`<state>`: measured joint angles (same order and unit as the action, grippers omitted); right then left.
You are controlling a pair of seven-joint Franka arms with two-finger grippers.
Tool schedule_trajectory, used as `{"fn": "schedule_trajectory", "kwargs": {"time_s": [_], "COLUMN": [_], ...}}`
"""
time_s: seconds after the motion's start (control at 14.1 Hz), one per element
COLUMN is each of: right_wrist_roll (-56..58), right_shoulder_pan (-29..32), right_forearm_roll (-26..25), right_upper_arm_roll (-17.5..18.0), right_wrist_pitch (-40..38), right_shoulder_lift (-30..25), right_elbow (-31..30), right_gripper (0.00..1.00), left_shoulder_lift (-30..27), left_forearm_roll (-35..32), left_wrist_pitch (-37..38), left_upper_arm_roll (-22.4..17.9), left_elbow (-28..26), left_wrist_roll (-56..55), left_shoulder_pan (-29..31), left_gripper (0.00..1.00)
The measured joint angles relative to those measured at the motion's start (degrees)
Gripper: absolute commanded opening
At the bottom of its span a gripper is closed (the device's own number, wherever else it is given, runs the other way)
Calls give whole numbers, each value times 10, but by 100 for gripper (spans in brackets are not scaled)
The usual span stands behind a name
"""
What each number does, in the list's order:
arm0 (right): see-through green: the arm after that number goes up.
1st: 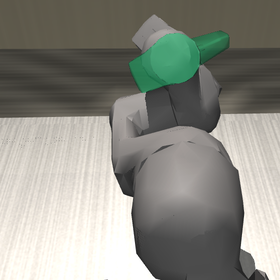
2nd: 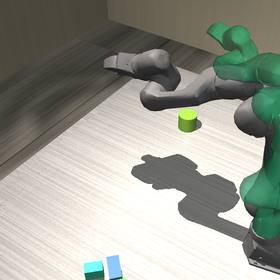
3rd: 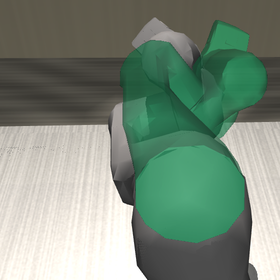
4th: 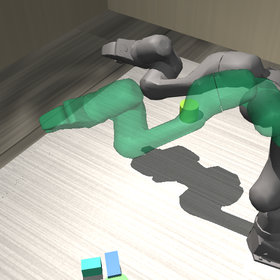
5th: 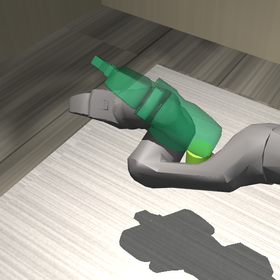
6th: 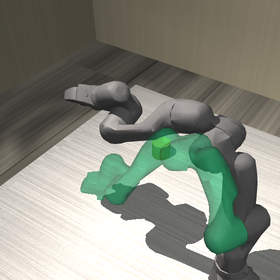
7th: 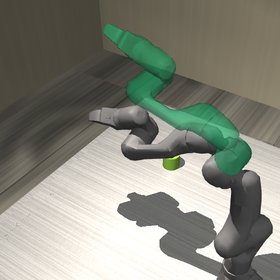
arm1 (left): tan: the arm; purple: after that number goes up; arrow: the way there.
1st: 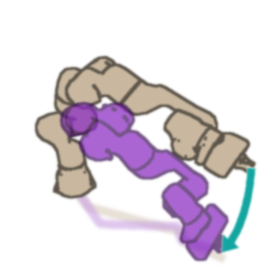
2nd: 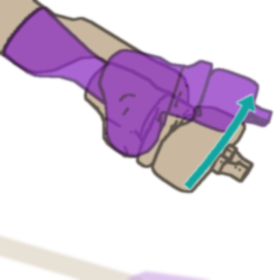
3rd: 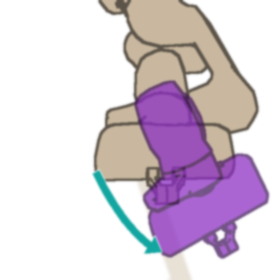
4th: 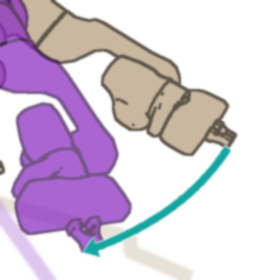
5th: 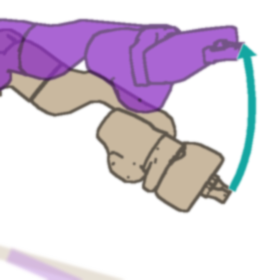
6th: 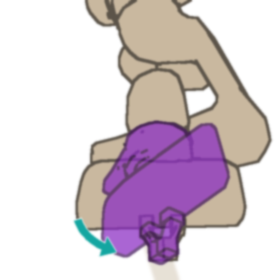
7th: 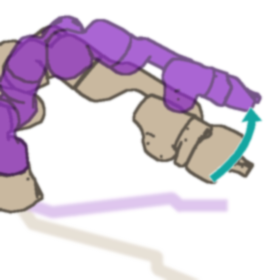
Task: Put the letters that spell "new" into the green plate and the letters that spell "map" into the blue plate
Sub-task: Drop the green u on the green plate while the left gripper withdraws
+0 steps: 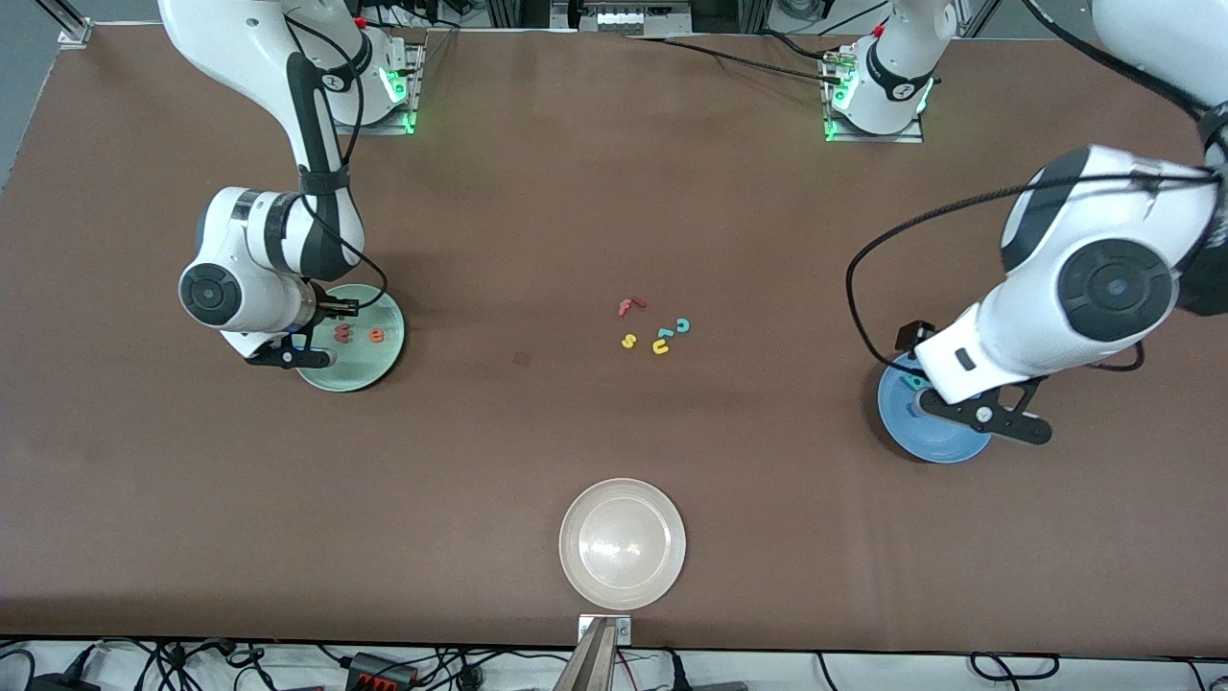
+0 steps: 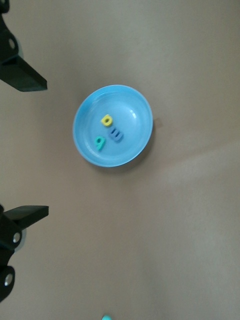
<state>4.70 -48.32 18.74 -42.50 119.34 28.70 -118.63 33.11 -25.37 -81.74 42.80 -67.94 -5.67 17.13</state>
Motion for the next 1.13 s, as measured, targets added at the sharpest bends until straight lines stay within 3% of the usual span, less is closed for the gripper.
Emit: {"fn": "schedule_trajectory", "kwargs": {"time_s": [0.14,0.21,0.35,0.42,0.57,0.78,0.92,1.13], "right_wrist_roll": [0,0,0,0,0,-5,-24,-58], "right_shoulder_pan": [-1,-2,-2,-2,-2,-3,-4,-4], "right_forearm_roll": [0,0,1,1,1,1,1,1], "right_upper_arm_roll": [8,9,10,10,10,5,-10,-46], "right_wrist_pitch": [6,8,11,11,11,-17,-69,-143], "right_shoulder_lift": [9,15,23,24,22,6,-4,-14], "right_elbow": [0,0,0,0,4,29,70,156], "right_gripper": [10,25,100,100,100,100,100,100], "left_shoulder_lift": [-22,-44,-101,-132,-202,-297,-332,-336], "left_forearm_roll": [68,119,213,233,245,245,245,255], "left_wrist_pitch": [13,16,5,-19,-82,-131,-137,-139], "left_upper_arm_roll": [-31,-77,-209,-264,-325,-361,-371,-379], "left_elbow": [23,22,-10,-41,-128,-244,-275,-288], "left_wrist_roll": [1,8,64,96,122,124,124,140], "left_shoulder_pan": [4,-6,-58,-84,-119,-154,-163,-157], "left_gripper": [100,100,100,100,100,100,100,100]}}
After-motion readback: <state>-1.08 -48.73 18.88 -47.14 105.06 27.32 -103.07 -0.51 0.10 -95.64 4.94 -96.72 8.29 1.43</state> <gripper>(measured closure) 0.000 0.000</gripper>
